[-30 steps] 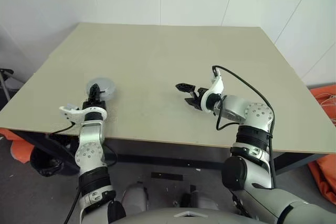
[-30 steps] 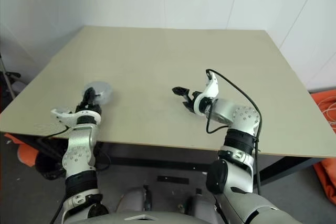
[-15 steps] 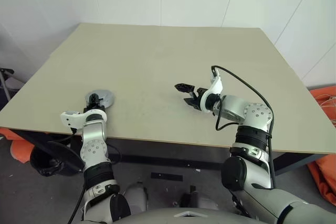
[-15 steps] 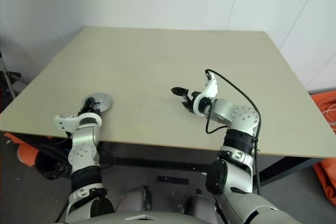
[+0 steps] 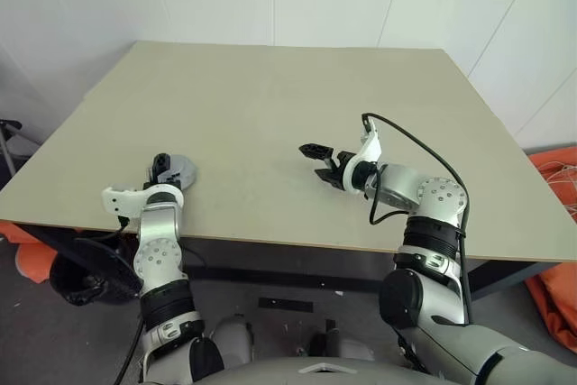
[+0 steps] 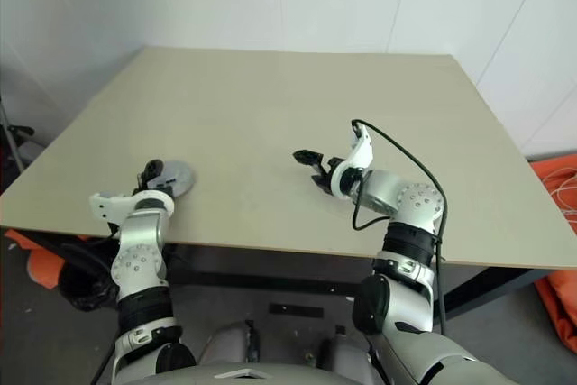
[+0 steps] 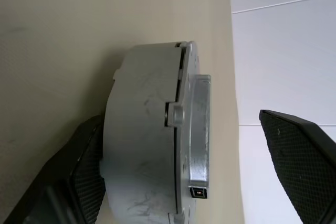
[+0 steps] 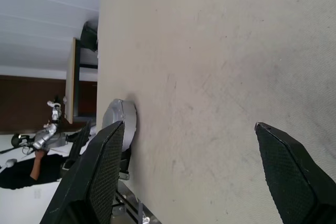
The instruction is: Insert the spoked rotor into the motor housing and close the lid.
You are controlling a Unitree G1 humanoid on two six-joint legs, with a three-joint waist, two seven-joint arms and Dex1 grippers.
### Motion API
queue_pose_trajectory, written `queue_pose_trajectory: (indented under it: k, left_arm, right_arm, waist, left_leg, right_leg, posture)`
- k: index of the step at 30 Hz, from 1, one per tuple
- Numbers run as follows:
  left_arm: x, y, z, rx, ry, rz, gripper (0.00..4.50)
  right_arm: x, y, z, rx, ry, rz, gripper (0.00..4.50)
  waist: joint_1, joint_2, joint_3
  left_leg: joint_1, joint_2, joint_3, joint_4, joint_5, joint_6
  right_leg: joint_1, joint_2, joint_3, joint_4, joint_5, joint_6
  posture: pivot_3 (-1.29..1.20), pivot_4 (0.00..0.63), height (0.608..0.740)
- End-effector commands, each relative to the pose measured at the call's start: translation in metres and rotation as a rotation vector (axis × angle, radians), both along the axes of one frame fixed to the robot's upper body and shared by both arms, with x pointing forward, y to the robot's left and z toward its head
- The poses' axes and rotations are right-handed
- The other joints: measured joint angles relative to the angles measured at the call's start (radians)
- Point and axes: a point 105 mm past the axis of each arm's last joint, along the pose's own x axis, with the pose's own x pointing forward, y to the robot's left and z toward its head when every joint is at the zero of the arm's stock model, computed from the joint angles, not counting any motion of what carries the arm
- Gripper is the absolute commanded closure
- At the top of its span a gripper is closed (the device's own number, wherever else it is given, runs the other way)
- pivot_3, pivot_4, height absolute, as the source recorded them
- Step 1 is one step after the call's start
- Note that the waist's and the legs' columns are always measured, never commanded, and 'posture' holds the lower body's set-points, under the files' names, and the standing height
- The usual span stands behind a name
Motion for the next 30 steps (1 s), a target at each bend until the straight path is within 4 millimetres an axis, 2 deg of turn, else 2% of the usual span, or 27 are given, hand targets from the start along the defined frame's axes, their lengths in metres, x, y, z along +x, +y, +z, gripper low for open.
queue_pose_trajectory:
  k: [1,8,15,18,22,25,27,29,30]
  left_arm:
    - [-0.009,-0.006,0.017,0.023,-0.013,-0.010,0.01]
    - [-0.030,-0.014,0.016,0.016,0.065,-0.025,0.01]
    - [-0.049,-0.019,0.007,-0.003,0.162,-0.048,0.01]
    - [-0.051,-0.028,0.015,0.014,0.161,-0.114,0.01]
    - [-0.029,-0.048,0.061,0.222,-0.037,-0.282,0.01]
    - [-0.013,-0.064,0.100,0.526,-0.212,-0.388,0.01]
    - [-0.007,-0.073,0.110,0.716,-0.274,-0.440,0.01]
    - [-0.004,-0.082,0.110,0.912,-0.305,-0.490,0.01]
    - [-0.002,-0.086,0.106,1.006,-0.311,-0.513,0.20]
  right_arm:
    - [0.001,0.003,0.012,0.018,-0.046,0.010,0.00]
    - [0.002,0.006,0.011,0.023,-0.042,0.017,0.00]
    - [0.002,0.007,0.011,0.027,-0.044,0.021,0.00]
    - [0.002,0.007,0.011,0.027,-0.044,0.021,0.00]
    - [0.002,0.008,0.013,0.030,-0.057,0.025,0.00]
    - [0.002,0.011,0.022,-0.011,-0.137,0.038,0.00]
    - [0.001,0.014,0.031,-0.105,-0.247,0.059,0.00]
    - [-0.001,0.015,0.035,-0.178,-0.345,0.071,0.00]
    - [-0.001,0.015,0.037,-0.234,-0.404,0.074,0.00]
  waist:
    - [0.000,0.000,0.000]
    - [-0.001,0.000,0.000]
    - [-0.001,0.000,0.000]
    - [0.001,0.000,0.000]
    - [0.001,0.000,0.000]
    - [-0.001,0.000,0.000]
    - [-0.002,0.001,-0.001]
    - [-0.004,0.002,-0.002]
    - [-0.002,0.002,-0.002]
  left_leg:
    - [0.000,0.000,0.000,0.000,0.000,0.000]
    - [-0.001,0.000,-0.002,0.003,0.000,0.000]
    - [0.000,0.000,-0.002,0.006,0.000,0.000]
    - [0.000,0.000,-0.003,0.007,0.000,0.000]
    - [0.000,-0.001,-0.003,0.008,0.000,-0.001]
    - [-0.001,0.000,-0.003,0.008,0.002,-0.004]
    - [0.000,0.000,-0.003,0.008,0.003,-0.005]
    - [-0.001,0.000,-0.003,0.008,0.003,-0.005]
    - [-0.001,-0.001,-0.003,0.008,0.003,-0.005]
  right_leg:
    - [0.000,0.000,0.000,0.000,0.000,0.000]
    - [0.001,0.000,-0.001,0.000,0.000,0.001]
    - [0.004,0.000,-0.001,0.000,0.001,0.003]
    - [0.005,0.000,-0.001,0.000,0.002,0.003]
    - [0.008,0.000,0.000,-0.003,0.002,0.004]
    - [0.006,0.000,0.000,-0.003,0.003,0.006]
    - [0.006,0.000,0.000,-0.003,0.004,0.007]
    - [0.006,0.000,0.001,-0.003,0.004,0.009]
    - [0.006,-0.001,0.001,-0.004,0.005,0.009]
  posture:
    - [0.00,0.000,0.740]
    - [0.00,0.000,0.740]
    - [0.00,0.000,0.740]
    - [0.00,0.000,0.740]
    - [0.00,0.000,0.740]
    - [0.00,0.000,0.740]
    - [0.00,0.000,0.740]
    - [0.00,0.000,0.740]
    - [0.00,0.000,0.740]
